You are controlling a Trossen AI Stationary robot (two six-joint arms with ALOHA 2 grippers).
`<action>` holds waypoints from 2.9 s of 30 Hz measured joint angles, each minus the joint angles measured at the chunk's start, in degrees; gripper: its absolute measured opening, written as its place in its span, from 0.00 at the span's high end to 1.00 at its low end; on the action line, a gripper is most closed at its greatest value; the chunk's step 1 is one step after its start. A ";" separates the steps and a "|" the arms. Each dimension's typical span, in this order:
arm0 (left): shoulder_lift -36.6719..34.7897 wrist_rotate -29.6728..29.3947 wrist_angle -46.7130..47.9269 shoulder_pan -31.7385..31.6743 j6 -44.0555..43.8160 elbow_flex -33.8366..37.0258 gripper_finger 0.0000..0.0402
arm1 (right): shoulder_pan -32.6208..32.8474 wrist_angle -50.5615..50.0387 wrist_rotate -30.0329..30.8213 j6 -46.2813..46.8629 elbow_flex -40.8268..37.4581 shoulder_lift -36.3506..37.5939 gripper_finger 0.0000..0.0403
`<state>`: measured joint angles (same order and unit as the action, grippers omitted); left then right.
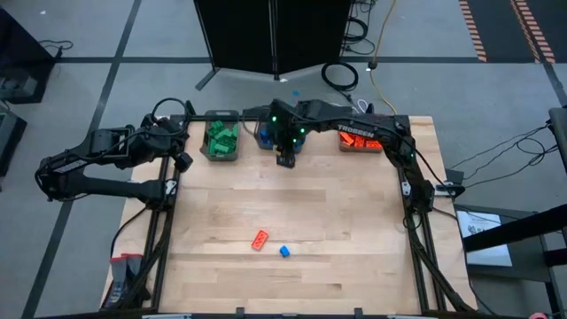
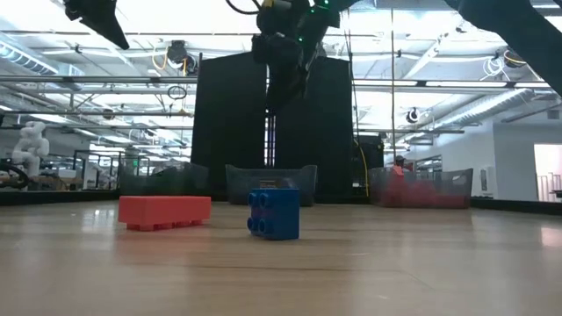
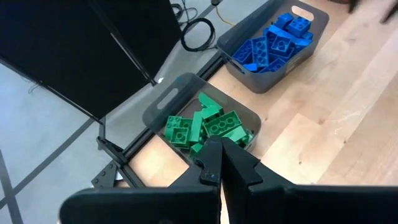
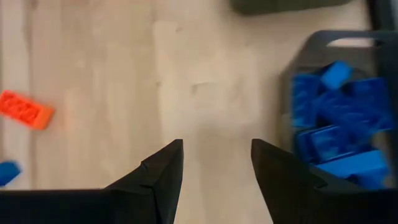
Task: Sort blocks
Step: Put the blue game piece into the middle black bin
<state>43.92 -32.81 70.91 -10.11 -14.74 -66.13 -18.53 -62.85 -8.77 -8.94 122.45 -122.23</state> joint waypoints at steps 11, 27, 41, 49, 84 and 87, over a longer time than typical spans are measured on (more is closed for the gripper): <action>0.00 0.15 0.00 0.00 -0.05 0.00 1.00 | 7.57 -9.33 0.02 4.44 0.00 -0.01 0.54; 0.00 1.33 0.02 0.00 -0.16 0.00 1.00 | 19.43 -14.18 1.57 10.93 0.00 -0.02 0.54; -0.02 1.33 0.02 0.00 0.09 0.00 1.00 | 27.65 -9.66 4.73 17.86 0.00 -0.02 0.54; -0.02 1.35 0.09 0.00 0.14 0.00 1.00 | 31.10 -1.95 4.73 17.50 0.00 -0.02 0.54; 0.00 1.37 0.55 0.02 1.68 0.00 1.00 | 40.24 8.11 8.73 7.95 -12.63 -0.07 0.54; -0.01 1.37 0.55 0.01 1.66 0.00 1.00 | 40.24 7.91 8.56 6.29 -12.63 -0.07 0.54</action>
<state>43.91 -31.44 71.46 -10.10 -13.08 -66.13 21.71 -54.94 -0.20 -2.66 109.82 -122.30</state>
